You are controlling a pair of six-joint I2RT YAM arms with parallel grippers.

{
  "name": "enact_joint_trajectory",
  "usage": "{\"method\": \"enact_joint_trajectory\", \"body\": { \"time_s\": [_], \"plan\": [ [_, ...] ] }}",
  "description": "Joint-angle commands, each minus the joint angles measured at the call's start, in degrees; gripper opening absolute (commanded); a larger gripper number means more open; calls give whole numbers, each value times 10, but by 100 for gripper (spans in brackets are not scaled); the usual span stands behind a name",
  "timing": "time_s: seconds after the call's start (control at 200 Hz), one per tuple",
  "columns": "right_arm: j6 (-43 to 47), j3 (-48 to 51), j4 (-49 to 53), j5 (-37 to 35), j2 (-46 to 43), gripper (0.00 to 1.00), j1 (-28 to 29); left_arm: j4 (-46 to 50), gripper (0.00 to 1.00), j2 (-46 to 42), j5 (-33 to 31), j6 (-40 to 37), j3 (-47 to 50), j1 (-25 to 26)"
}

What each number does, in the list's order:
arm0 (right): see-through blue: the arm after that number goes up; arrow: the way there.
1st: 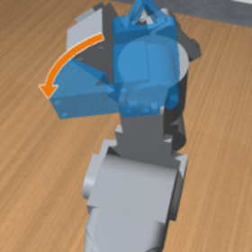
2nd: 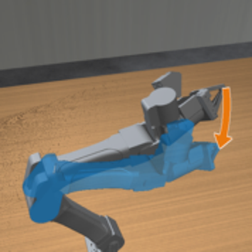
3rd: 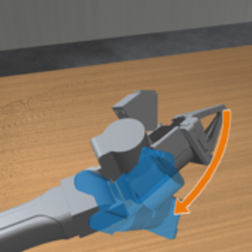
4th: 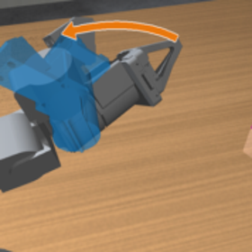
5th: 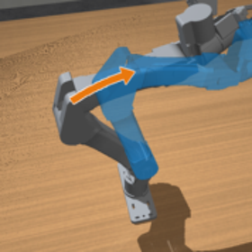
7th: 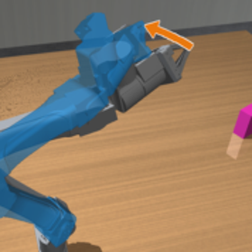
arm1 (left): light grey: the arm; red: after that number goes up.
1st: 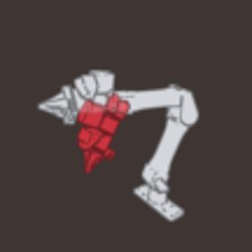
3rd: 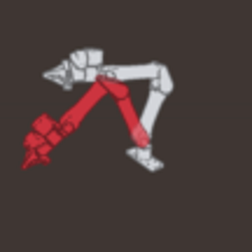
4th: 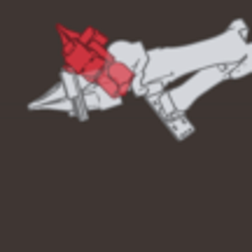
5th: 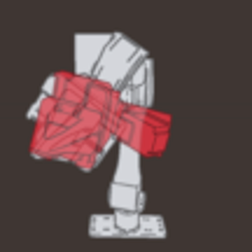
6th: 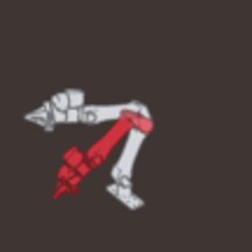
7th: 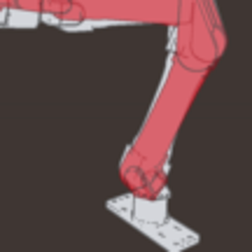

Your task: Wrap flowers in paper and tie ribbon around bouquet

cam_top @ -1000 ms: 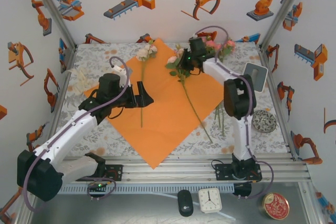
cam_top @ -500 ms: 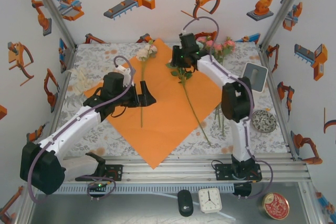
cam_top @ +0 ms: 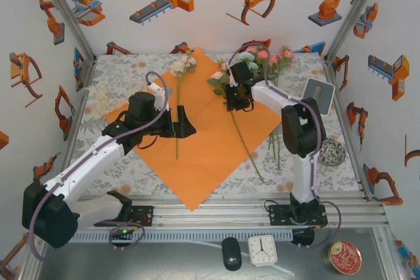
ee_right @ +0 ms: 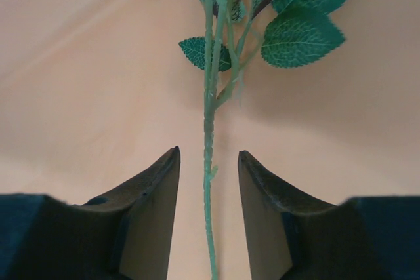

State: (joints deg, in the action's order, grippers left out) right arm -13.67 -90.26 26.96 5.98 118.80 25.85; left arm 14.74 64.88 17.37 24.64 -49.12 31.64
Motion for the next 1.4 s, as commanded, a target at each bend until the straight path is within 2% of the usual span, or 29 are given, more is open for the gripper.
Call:
{"method": "enact_joint_trajectory", "body": {
  "time_s": [0.0, 0.21, 0.375, 0.456, 0.571, 0.656, 0.746, 0.971, 1.111, 1.322, 1.397],
  "plan": [
    [-9, -11, -12, 38, 13, 34, -2, 10, 95, -6, -5, -15, -19, 3],
    [-27, -20, -20, 35, 38, 19, -1, 21, 95, -8, -23, -14, -17, 3],
    [-37, -30, -20, 28, 8, 0, -2, 26, 96, -13, -39, -12, -17, 3],
    [-72, -33, -35, 24, -21, 0, 3, 32, 96, -20, -63, -5, -17, 2],
    [-169, -42, -91, 7, -39, 0, 21, 47, 96, -37, -117, 9, -16, -1],
    [-231, -89, -115, -9, -11, 0, 34, 54, 96, -49, -141, 20, -12, -9],
    [-274, -173, -108, -26, 53, 0, 42, 60, 96, -56, -131, 29, -9, -26],
    [-300, -418, -36, -38, 229, 0, 66, 66, 96, -72, -105, 34, 1, -58],
    [-310, -513, -8, -21, 303, 0, 74, 64, 96, -72, -98, 33, 4, -65],
    [-300, -561, 10, 2, 357, 0, 87, 61, 96, -66, -91, 35, 6, -69],
    [-299, -553, 11, 2, 348, 13, 87, 59, 96, -66, -91, 37, 7, -69]
  ]
}}
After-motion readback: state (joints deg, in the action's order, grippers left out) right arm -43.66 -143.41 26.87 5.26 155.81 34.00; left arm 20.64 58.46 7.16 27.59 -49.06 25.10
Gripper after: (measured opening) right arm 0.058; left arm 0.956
